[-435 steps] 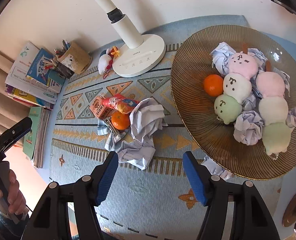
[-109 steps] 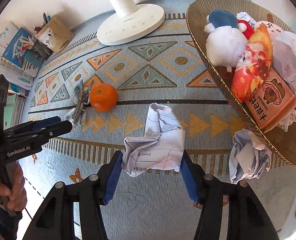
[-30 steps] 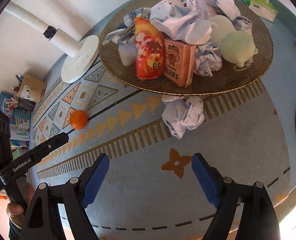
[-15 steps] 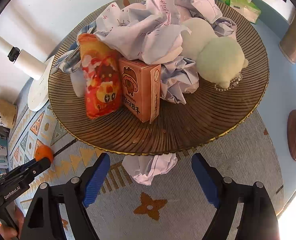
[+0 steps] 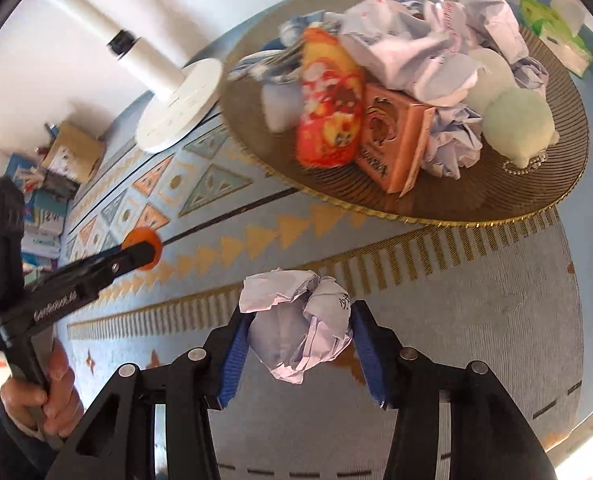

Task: Organize objects
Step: 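Carry the tangerine and paper ball over the glass plate and open both tools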

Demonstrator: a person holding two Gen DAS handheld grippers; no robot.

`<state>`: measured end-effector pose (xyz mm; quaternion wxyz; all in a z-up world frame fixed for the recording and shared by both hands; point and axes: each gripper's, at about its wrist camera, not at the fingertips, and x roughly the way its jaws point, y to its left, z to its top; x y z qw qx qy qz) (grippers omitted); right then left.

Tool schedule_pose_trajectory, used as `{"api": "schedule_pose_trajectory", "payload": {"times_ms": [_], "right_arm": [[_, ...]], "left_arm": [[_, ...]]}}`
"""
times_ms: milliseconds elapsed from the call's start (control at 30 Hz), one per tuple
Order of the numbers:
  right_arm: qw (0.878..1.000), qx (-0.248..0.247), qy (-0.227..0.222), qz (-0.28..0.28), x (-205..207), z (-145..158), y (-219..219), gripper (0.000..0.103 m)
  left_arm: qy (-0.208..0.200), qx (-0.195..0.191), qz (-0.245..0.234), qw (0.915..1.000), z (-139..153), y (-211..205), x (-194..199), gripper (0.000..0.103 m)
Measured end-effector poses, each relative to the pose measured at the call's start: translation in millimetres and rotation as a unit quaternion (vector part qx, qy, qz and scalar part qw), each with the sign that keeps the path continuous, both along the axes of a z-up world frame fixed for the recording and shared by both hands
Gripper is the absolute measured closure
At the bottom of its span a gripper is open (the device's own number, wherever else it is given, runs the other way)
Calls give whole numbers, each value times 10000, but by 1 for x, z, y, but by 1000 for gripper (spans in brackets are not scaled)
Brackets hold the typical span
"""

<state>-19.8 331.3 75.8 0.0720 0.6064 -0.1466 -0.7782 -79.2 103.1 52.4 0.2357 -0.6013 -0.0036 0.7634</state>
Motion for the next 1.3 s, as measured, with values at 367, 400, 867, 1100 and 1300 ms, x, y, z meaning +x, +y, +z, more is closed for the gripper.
{"api": "schedule_pose_trajectory", "payload": {"times_ms": [367, 400, 867, 1100, 1300], "right_arm": [[9899, 394, 1349, -167, -8, 113, 54, 54], [9887, 425, 1411, -279, -14, 118, 64, 54], [9950, 494, 726, -481, -47, 77, 110, 39], [9948, 489, 811, -381, -45, 81, 112, 37], [9906, 643, 1169, 300, -53, 101, 67, 37]], "left_arm": [[955, 646, -543, 9918, 102, 78, -6, 66], [1035, 709, -604, 9903, 110, 89, -11, 66], [1105, 782, -643, 9887, 120, 179, -60, 30], [718, 854, -184, 9936, 105, 154, -59, 30], [917, 530, 379, 9936, 111, 102, -41, 30]]}}
